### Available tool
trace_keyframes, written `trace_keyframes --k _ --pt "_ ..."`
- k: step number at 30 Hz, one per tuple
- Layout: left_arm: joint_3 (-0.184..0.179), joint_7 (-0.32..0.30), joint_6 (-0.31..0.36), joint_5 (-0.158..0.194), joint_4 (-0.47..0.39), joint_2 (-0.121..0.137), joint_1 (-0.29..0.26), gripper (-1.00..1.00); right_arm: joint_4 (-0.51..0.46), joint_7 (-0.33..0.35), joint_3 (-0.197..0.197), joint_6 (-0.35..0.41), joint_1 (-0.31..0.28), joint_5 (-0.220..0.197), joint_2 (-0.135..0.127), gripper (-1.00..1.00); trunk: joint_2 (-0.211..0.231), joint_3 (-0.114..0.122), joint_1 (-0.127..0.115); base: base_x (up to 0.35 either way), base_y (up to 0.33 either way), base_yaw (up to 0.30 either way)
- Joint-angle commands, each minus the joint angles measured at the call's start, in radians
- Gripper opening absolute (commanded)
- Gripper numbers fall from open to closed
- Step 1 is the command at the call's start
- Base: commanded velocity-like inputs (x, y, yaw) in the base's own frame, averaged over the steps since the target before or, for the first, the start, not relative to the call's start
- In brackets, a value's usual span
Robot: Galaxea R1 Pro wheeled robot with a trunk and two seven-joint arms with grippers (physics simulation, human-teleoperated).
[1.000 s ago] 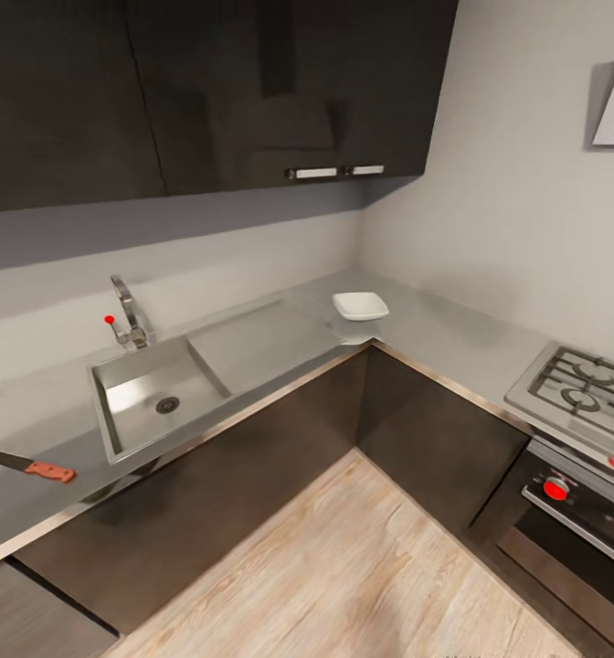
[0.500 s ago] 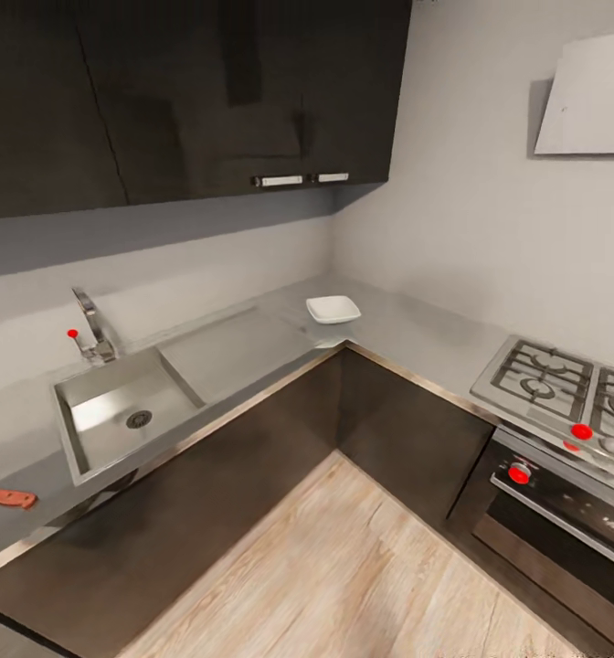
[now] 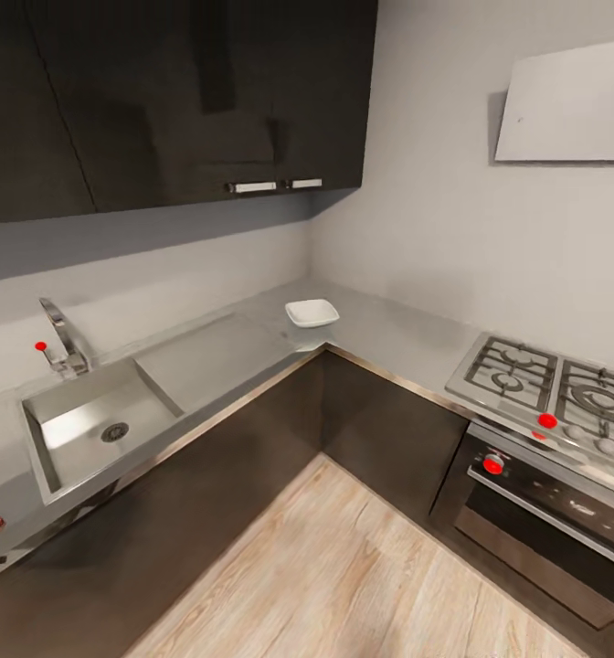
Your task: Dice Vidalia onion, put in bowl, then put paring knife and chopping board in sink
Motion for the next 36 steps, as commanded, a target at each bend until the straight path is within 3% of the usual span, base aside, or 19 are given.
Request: trace_keyframes --k 1,4,6,8,9,10,12,13,15,17,19,21,22,24,27,30,36 --pt "-0.005 0.007 -0.003 0.01 -0.001 0.002 0.0 1.0 -0.011 -0.015 0.002 0.005 -0.004 -0.003 0.0 1.0 -0.002 -0.001 0.001 0.0 0.0 -0.025" --pt "-0.005 0.007 -0.002 0.01 -0.001 0.002 0.0 1.0 -0.078 -0.094 0.005 0.101 -0.053 0.006 0.001 1.0 -0.002 -0.001 0.001 0.0 0.0 -0.014" --pt "-0.005 0.007 -0.002 0.01 -0.001 0.002 0.0 1.0 -0.128 -0.138 0.007 0.213 -0.102 0.02 0.003 1.0 -0.002 -0.001 0.001 0.0 0.0 -0.005" --pt "-0.005 0.007 -0.002 0.01 0.0 0.002 0.0 1.0 -0.187 -0.171 0.011 0.403 -0.207 0.04 0.01 1.0 -0.002 -0.001 0.001 0.0 0.0 -0.002" --pt "-0.005 0.007 -0.002 0.01 0.0 0.002 0.0 1.0 -0.196 -0.176 0.012 0.444 -0.236 0.043 0.012 1.0 -0.002 -0.001 0.001 0.0 0.0 -0.001" --pt "-0.006 0.007 -0.002 0.01 -0.001 0.002 0.0 1.0 -0.215 -0.187 0.014 0.549 -0.324 0.05 0.022 1.0 -0.002 -0.001 0.001 0.0 0.0 0.0" --pt "-0.006 0.007 -0.002 0.01 0.0 0.001 0.0 1.0 -0.227 -0.197 0.015 0.68 -0.474 0.055 0.05 1.0 -0.002 -0.001 0.001 0.0 0.0 0.0" --pt "-0.006 0.007 -0.002 0.01 0.0 0.001 0.0 1.0 -0.227 -0.198 0.015 0.703 -0.504 0.056 0.057 1.0 -0.002 -0.001 0.001 0.0 0.0 0.0" --pt "-0.006 0.007 -0.002 0.01 0.0 0.001 0.0 1.0 -0.224 -0.227 0.015 0.847 -0.686 0.06 0.093 1.0 -0.002 -0.001 0.001 0.0 0.0 0.0" --pt "-0.007 0.006 -0.002 0.01 0.001 0.0 0.0 1.0 -0.204 -0.263 0.015 0.922 -0.803 0.061 0.109 1.0 -0.002 -0.001 0.001 0.0 0.0 0.0" --pt "-0.007 0.006 -0.002 0.009 0.002 -0.005 0.0 1.0 -0.139 -0.303 0.015 0.96 -0.931 0.061 0.132 1.0 -0.002 -0.001 0.001 0.0 0.0 0.0" --pt "-0.007 0.006 -0.002 0.008 0.005 -0.009 0.0 1.0 -0.014 -0.347 0.015 0.975 -1.076 0.062 0.151 1.0 -0.002 -0.001 0.001 0.0 0.0 0.0" --pt "-0.008 0.005 -0.003 0.008 0.007 -0.011 0.0 1.0 0.101 -0.369 0.015 0.978 -1.184 0.062 0.159 1.0 -0.002 -0.001 0.001 0.0 0.0 0.0" --pt "-0.008 0.005 -0.003 0.007 0.008 -0.016 0.0 1.0 0.292 -0.385 0.015 0.972 -1.343 0.062 0.164 1.0 -0.002 -0.001 0.001 0.034 -0.043 0.0" --pt "-0.008 0.005 -0.003 0.007 0.008 -0.018 0.0 1.0 0.446 -0.391 0.012 0.942 -1.457 0.06 0.164 1.0 -0.002 -0.001 0.001 0.087 -0.103 0.0" --pt "-0.008 0.005 -0.002 0.007 0.008 -0.018 0.0 1.0 0.511 -0.394 0.009 0.927 -1.526 0.052 0.165 1.0 -0.002 -0.001 0.001 0.168 -0.177 0.0" --pt "-0.009 0.005 -0.003 0.007 0.008 -0.018 0.0 1.0 0.538 -0.387 0.008 0.922 -1.548 0.007 0.165 1.0 -0.002 -0.001 0.001 0.213 -0.214 0.0"
